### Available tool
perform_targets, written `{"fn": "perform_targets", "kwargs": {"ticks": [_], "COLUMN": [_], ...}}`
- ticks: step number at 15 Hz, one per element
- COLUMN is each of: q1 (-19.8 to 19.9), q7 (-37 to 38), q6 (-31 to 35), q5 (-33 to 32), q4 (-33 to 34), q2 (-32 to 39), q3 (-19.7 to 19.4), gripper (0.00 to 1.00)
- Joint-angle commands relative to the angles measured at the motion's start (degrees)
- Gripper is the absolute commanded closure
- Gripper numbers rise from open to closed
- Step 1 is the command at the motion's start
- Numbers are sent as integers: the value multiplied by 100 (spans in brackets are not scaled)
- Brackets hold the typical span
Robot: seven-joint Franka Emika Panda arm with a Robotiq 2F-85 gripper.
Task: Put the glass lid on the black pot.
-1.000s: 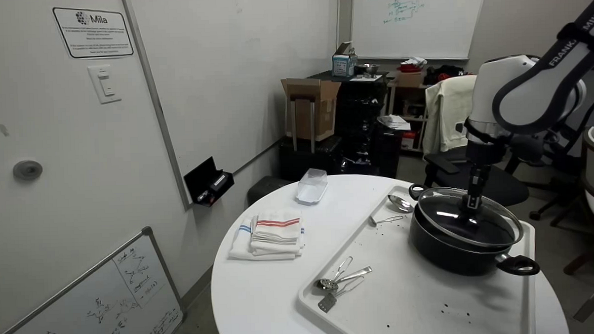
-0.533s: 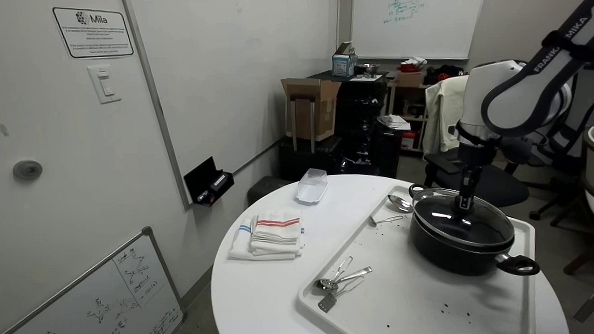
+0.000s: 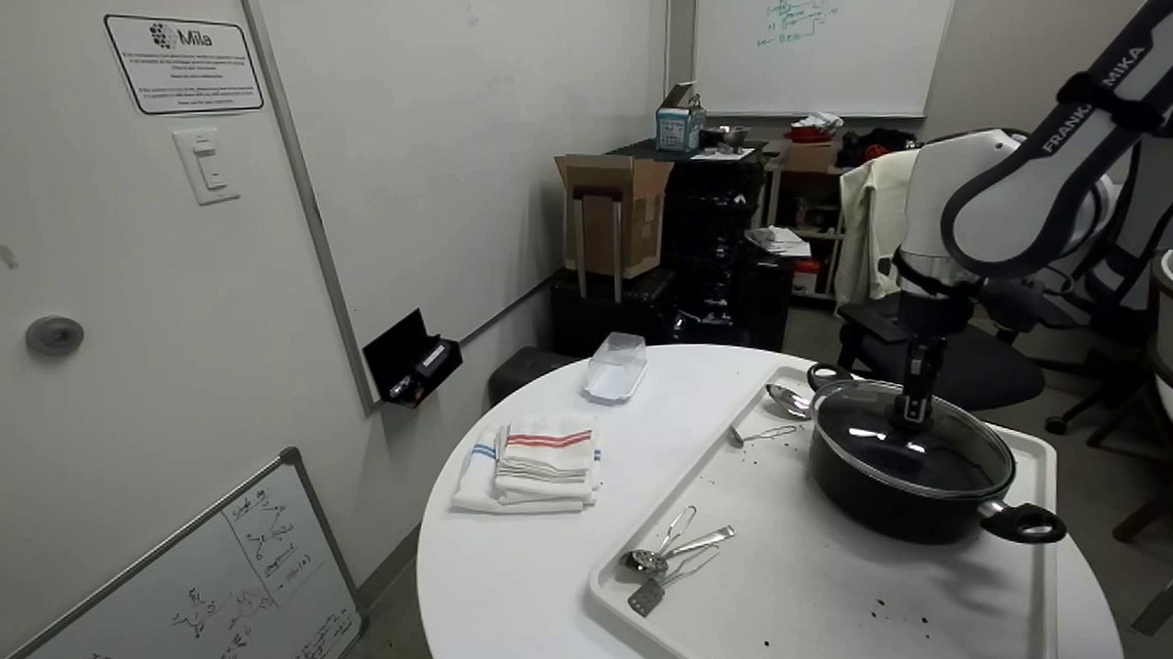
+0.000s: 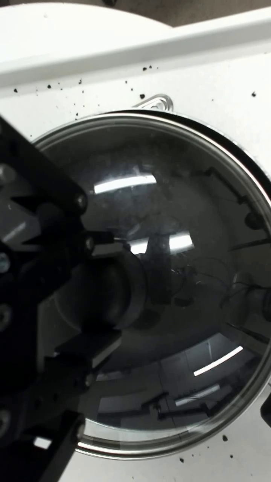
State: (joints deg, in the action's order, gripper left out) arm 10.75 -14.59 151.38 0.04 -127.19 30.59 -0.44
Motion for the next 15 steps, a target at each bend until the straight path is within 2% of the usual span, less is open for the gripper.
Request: {"fn": "perform_targets", "kwargs": {"ticks": [1, 9, 15], "q1": [-36, -237, -314], "q7": [89, 273, 338], "q6": [-233, -151, -163], "q5": [24, -238, -301], "q4": [57, -59, -47], "q2": [-90, -227, -174], "q3": [-7, -262, -314], "gripper": [75, 75, 75]}}
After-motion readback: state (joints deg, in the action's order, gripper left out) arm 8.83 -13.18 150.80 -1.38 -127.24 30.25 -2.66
